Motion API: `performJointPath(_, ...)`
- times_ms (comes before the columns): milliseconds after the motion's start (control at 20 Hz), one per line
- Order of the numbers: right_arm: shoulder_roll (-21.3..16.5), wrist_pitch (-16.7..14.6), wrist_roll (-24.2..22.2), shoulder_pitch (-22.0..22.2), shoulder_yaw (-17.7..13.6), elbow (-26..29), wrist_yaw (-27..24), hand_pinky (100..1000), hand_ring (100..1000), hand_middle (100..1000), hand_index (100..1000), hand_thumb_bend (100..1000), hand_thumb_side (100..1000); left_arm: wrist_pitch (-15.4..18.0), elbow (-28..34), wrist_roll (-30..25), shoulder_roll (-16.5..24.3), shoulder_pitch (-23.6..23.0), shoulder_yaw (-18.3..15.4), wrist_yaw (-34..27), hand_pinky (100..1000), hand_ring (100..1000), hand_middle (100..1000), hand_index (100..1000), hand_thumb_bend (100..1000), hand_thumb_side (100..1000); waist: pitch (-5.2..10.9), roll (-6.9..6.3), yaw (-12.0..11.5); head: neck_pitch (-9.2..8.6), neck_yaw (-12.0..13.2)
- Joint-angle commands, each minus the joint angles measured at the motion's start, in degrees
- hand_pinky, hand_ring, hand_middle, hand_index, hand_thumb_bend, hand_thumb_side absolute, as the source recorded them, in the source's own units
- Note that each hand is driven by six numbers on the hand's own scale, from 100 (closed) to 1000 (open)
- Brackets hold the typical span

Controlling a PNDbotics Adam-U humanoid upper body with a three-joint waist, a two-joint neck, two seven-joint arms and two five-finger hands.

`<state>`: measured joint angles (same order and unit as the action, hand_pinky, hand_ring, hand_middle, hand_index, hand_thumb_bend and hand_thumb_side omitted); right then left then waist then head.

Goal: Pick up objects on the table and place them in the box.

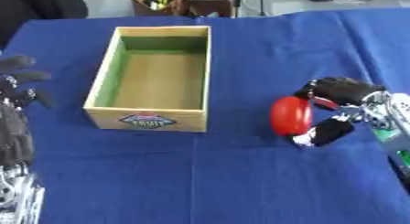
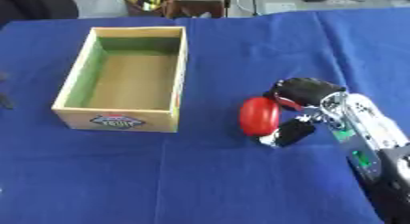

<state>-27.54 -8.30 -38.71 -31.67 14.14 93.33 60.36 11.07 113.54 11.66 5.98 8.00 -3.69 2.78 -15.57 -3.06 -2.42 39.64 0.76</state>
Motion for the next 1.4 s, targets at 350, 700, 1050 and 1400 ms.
performJointPath(350, -1.9, 0.3, 3.6, -6.5, 0.9, 2.5, -1.7, 749, 714, 455, 651, 100, 618, -0.2, 1.1, -0.5, 0.4, 0.1, 0.5, -0.2, 293, 582, 623, 696, 100, 958, 1.04, 0.45, -0.1, -0.47, -0.1)
performJointPath(700, 0.6, 0.7, 6.9, -14.5, 1.9, 2.2, -1.9, 737, 684, 399, 607, 100, 602, -0.2, 1.1, -0.7, 0.4, 0.0, 0.7, -0.3, 294, 583, 623, 696, 100, 957, 1.33, 0.67, -0.9, -0.59, 0.3)
performJointPath(1050, 4.5, 0.7, 9.5, -19.1, 2.9, 0.6, -1.6, 724, 665, 360, 580, 100, 537, -0.4, 1.1, -1.4, 0.3, -0.3, 1.4, -0.8, 294, 583, 624, 697, 100, 957, 1.77, 0.59, -2.7, -0.75, -0.5)
performJointPath(1400, 13.6, 1.3, 9.3, -28.2, 3.9, -7.5, 0.1, 719, 661, 358, 578, 100, 502, -0.3, 1.1, -2.0, 0.1, -0.1, 1.7, -1.3, 294, 584, 625, 697, 100, 958, 1.39, 0.68, -4.2, -1.03, -0.8)
